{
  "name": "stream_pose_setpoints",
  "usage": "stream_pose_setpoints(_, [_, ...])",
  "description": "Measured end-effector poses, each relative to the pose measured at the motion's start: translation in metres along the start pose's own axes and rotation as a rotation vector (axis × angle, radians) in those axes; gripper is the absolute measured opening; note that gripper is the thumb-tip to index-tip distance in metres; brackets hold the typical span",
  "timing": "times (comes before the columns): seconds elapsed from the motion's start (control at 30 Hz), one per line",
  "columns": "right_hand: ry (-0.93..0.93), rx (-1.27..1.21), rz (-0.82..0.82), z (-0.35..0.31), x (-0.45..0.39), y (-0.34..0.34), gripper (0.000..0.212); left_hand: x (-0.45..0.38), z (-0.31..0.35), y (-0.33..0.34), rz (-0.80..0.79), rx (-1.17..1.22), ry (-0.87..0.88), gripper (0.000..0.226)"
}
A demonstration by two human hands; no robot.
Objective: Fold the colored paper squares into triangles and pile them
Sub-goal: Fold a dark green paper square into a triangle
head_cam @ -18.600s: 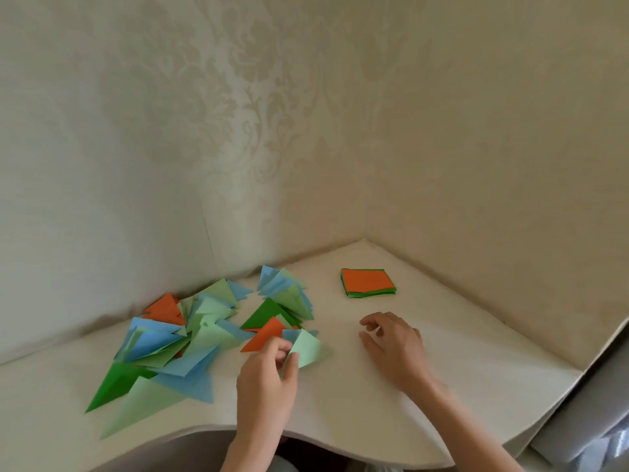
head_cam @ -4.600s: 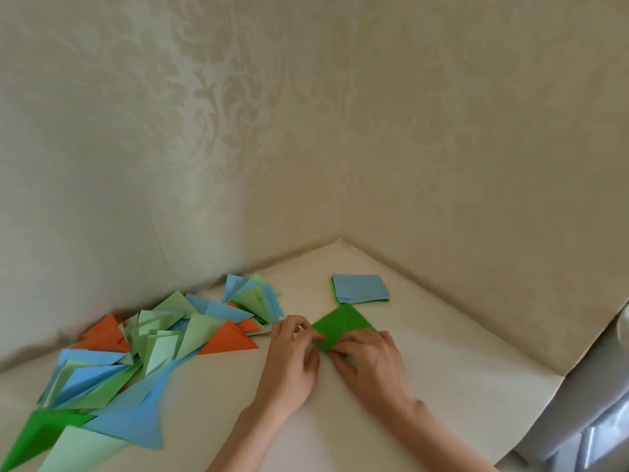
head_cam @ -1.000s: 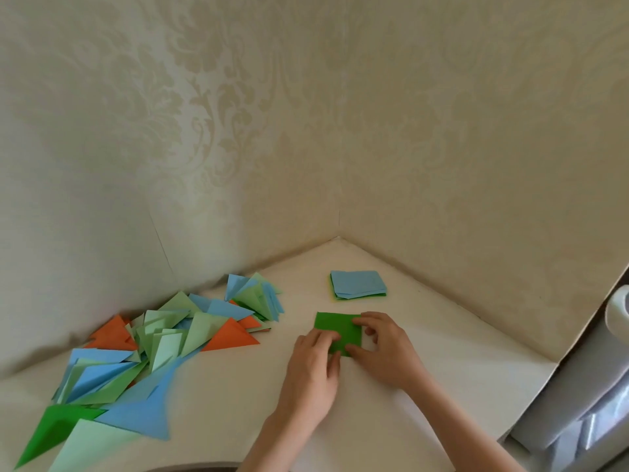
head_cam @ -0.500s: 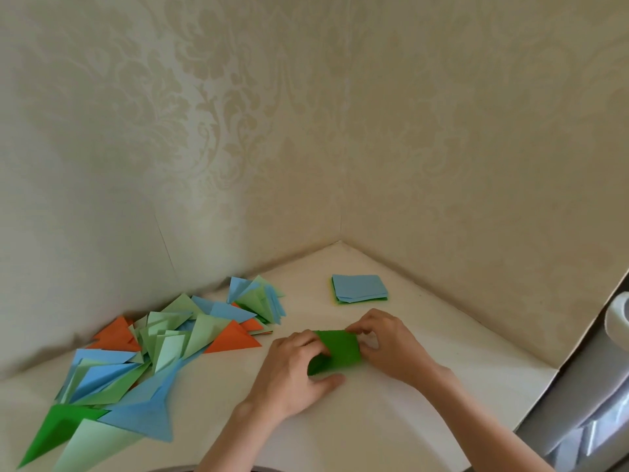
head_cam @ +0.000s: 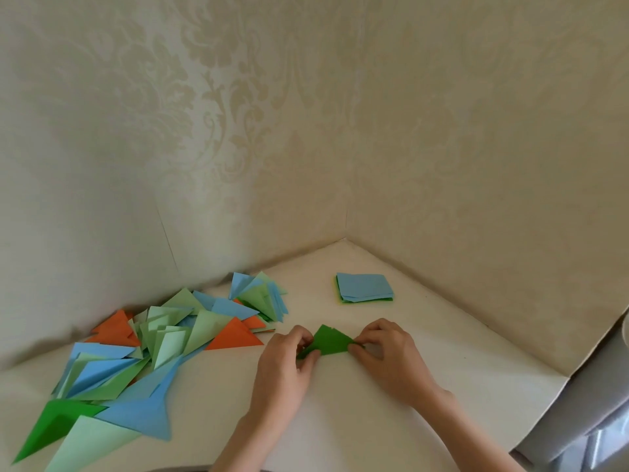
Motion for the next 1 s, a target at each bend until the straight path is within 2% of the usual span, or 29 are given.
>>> stream_pose_setpoints(0.2, [0.132,0.031,0.061,-0.014,-0.004,0.007,0.025,-0.002,0.011,0.008,0.127,-0.022,-0.107,0.023])
stream_pose_setpoints(0.43, [0.226,0.165,0.122,-0.025,-0.005,0.014,0.039,-0.007,0.015,0.017,0.13,-0.115,-0.113,0.029])
stream_pose_setpoints(0.67, [0.242,0.175,0.119,-0.02,-0.007,0.017,0.037,-0.007,0.011,0.017,0.154,-0.067,-0.094,0.029])
stream_pose_setpoints(1.0, [0.2,-0.069,0.042,-0.01,-0.008,0.01,0.018,-0.002,-0.004,0.004,0.128,0.107,-0.138,0.026])
Point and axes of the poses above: each hand's wrist, its own x-axis away from the middle knuckle, its own y-axis out of the palm, z = x × y, the point moved 1 cm from there along -x, towards the middle knuckle, and after that the axes turned 13 degrees about y, right-handed, at the moved point
